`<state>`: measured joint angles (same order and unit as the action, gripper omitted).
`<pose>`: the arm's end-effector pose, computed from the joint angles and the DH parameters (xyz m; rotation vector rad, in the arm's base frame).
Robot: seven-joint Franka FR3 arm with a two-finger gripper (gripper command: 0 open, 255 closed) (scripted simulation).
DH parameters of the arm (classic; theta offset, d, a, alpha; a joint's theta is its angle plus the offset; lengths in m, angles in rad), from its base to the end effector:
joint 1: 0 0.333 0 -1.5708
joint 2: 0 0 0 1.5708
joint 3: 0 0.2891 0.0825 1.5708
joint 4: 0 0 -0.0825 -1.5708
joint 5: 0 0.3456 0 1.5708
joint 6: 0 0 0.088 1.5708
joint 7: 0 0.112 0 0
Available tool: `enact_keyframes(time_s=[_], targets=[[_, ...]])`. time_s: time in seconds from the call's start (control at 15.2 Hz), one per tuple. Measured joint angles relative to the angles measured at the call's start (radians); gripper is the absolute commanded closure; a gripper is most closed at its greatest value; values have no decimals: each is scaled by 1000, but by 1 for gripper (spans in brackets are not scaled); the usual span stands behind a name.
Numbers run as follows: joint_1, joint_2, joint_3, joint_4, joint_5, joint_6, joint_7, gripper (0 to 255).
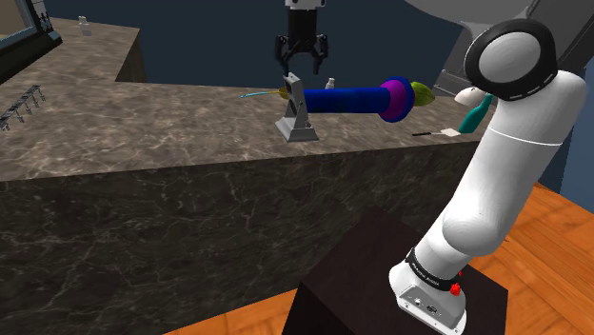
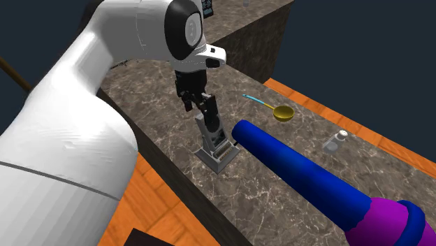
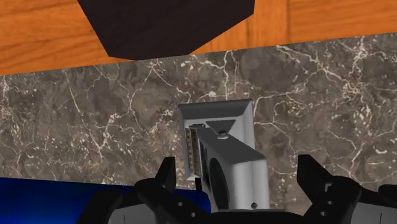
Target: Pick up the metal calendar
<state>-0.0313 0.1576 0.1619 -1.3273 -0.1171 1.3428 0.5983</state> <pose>0.5331 0.0471 0.5956 2.9152 -0.7233 -0.1487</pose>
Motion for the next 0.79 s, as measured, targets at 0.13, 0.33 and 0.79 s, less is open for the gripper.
enact_keyframes(time_s=[0.13, 0.33, 0.79], targets=[[1, 20, -1, 14, -4, 3, 9, 0], [0, 13, -2, -30, -3, 39, 15, 0], [-2, -3, -2, -98, 0, 94, 20, 255]])
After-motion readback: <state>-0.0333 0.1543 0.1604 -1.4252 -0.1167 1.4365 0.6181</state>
